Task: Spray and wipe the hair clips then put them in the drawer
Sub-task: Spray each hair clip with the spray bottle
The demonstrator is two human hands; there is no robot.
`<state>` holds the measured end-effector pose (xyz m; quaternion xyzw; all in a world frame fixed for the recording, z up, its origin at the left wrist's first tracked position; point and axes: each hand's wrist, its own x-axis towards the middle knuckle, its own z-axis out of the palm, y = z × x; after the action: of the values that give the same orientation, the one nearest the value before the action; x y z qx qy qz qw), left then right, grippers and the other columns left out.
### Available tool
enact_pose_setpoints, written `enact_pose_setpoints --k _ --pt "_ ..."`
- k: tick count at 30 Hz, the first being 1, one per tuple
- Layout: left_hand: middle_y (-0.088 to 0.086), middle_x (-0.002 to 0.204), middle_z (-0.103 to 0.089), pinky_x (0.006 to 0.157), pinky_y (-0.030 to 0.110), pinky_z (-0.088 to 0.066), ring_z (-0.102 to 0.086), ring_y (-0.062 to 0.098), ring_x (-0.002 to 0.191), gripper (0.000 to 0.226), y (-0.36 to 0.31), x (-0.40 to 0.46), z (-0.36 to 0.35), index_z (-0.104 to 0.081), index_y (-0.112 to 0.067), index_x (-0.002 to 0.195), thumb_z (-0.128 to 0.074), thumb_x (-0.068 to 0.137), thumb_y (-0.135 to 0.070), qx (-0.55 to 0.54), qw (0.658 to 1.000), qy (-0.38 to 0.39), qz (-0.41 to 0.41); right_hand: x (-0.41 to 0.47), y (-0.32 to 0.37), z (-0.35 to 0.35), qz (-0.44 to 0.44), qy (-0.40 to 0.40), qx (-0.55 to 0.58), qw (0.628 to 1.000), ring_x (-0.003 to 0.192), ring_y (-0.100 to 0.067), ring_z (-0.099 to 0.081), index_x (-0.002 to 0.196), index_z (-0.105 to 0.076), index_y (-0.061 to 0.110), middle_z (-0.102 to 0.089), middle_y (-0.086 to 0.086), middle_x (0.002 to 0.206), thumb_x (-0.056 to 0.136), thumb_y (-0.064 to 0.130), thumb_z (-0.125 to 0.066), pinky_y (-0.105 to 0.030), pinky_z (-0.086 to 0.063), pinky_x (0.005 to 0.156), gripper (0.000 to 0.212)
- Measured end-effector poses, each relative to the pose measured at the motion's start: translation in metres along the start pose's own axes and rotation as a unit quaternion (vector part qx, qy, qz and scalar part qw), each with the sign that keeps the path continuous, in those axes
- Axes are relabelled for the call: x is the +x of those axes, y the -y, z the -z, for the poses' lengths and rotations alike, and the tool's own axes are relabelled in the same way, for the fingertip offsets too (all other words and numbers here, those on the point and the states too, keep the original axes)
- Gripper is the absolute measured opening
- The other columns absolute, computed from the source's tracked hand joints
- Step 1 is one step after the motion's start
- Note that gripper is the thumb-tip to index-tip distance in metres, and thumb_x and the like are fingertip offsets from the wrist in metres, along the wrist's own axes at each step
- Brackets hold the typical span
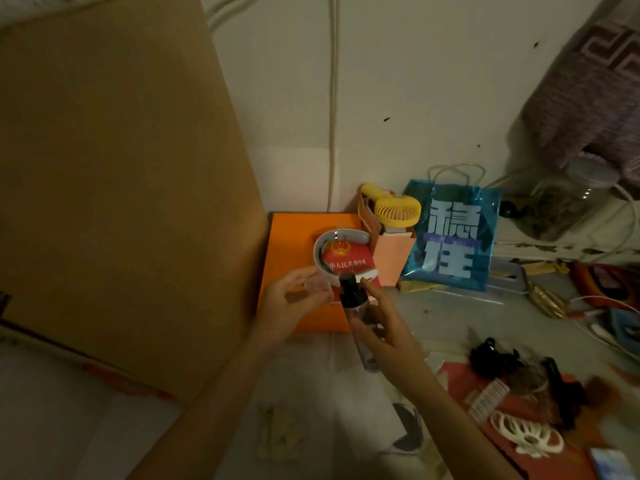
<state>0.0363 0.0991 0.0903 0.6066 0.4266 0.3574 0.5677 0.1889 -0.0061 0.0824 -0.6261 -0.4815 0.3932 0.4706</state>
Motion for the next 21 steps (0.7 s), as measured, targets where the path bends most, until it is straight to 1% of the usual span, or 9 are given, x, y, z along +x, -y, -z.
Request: enact_pose_setpoints --k 2,4,6,8,11,15,17,19,21 --pt "-0.012 0.106 -0.067 0.087 0.027 -0.052 -0.062 0.008 0.104 0.034 0.02 -0.004 0.001 -0.063 -0.036 0.102 -0.076 0.078 -0.015 0.011 1.0 -0.012 0.024 0.0 -0.01 -0.004 -0.011 -0.005 -0.014 1.0 0.095 0.0 -0.062 0.135 -0.033 0.042 -0.064 0.007 0.104 0.093 0.018 -0.059 -0.019 -0.054 0.082 0.054" --pt "-0.007 0.102 -0.069 0.081 0.027 -0.054 -0.065 0.013 0.099 0.032 0.041 -0.007 0.002 -0.066 -0.03 0.101 -0.077 0.077 -0.012 0.005 0.998 -0.03 0.047 -0.001 -0.02 -0.007 -0.014 -0.007 -0.026 1.0 0.099 -0.002 -0.063 0.133 -0.037 0.037 -0.066 0.006 0.107 0.091 0.015 -0.061 -0.019 -0.052 0.086 0.053" --pt "0.001 0.1 -0.069 0.078 0.023 -0.053 -0.065 0.016 0.096 0.035 0.061 -0.01 0.003 -0.066 -0.022 0.102 -0.077 0.075 -0.003 -0.009 0.997 -0.045 0.065 -0.001 -0.03 -0.01 -0.025 -0.007 -0.033 0.999 0.102 -0.007 -0.063 0.133 -0.04 0.032 -0.066 0.002 0.112 0.09 0.014 -0.063 -0.02 -0.052 0.087 0.052" --pt "-0.006 0.098 -0.068 0.074 0.017 -0.052 -0.064 0.008 0.093 0.038 0.08 -0.013 0.005 -0.065 -0.025 0.099 -0.077 0.074 0.0 0.0 0.996 -0.05 0.074 -0.001 -0.04 -0.014 -0.036 -0.007 -0.038 0.999 0.1 -0.006 -0.063 0.131 -0.041 0.032 -0.065 0.005 0.11 0.09 0.015 -0.064 -0.021 -0.052 0.086 0.051" --pt "-0.014 0.097 -0.067 0.075 0.019 -0.052 -0.064 0.003 0.094 0.039 0.11 -0.019 0.009 -0.065 -0.03 0.096 -0.079 0.072 -0.003 0.014 0.993 -0.053 0.102 -0.002 -0.052 -0.02 -0.048 -0.006 -0.038 0.998 0.097 0.0 -0.061 0.128 -0.042 0.032 -0.062 0.012 0.108 0.089 0.014 -0.065 -0.013 -0.05 0.081 0.048" --pt "-0.021 0.098 -0.062 0.074 0.01 -0.046 -0.056 -0.01 0.092 0.046 0.143 -0.027 0.012 -0.063 -0.036 0.095 -0.083 0.068 -0.005 0.045 0.988 -0.041 0.145 -0.003 -0.066 -0.03 -0.079 -0.003 -0.016 0.997 0.099 -0.002 -0.06 0.12 -0.042 0.034 -0.058 0.019 0.109 0.088 0.012 -0.065 -0.011 -0.05 0.078 0.046" --pt "-0.021 0.101 -0.06 0.075 0.007 -0.045 -0.053 -0.011 0.094 0.046 0.158 -0.032 0.012 -0.063 -0.034 0.099 -0.083 0.068 -0.007 0.054 0.985 -0.025 0.165 -0.004 -0.073 -0.035 -0.093 -0.006 -0.007 0.996 0.099 -0.006 -0.061 0.122 -0.044 0.028 -0.059 0.014 0.11 0.087 0.009 -0.066 -0.012 -0.051 0.079 0.045" --pt "-0.019 0.103 -0.06 0.074 0.002 -0.044 -0.054 -0.008 0.095 0.047 0.17 -0.037 0.011 -0.063 -0.033 0.1 -0.083 0.068 -0.005 0.063 0.982 -0.018 0.175 -0.006 -0.08 -0.039 -0.105 -0.009 -0.005 0.994 0.099 -0.012 -0.063 0.122 -0.046 0.023 -0.06 0.007 0.112 0.087 0.009 -0.067 -0.014 -0.052 0.08 0.043" --pt "-0.011 0.107 -0.062 0.076 0.001 -0.042 -0.056 0.001 0.098 0.048 0.181 -0.041 0.009 -0.064 -0.03 0.102 -0.083 0.068 -0.002 0.074 0.979 -0.021 0.189 -0.008 -0.088 -0.042 -0.113 -0.01 -0.007 0.994 0.096 -0.011 -0.063 0.118 -0.046 0.026 -0.06 0.008 0.11 0.086 0.008 -0.068 -0.013 -0.052 0.078 0.042"
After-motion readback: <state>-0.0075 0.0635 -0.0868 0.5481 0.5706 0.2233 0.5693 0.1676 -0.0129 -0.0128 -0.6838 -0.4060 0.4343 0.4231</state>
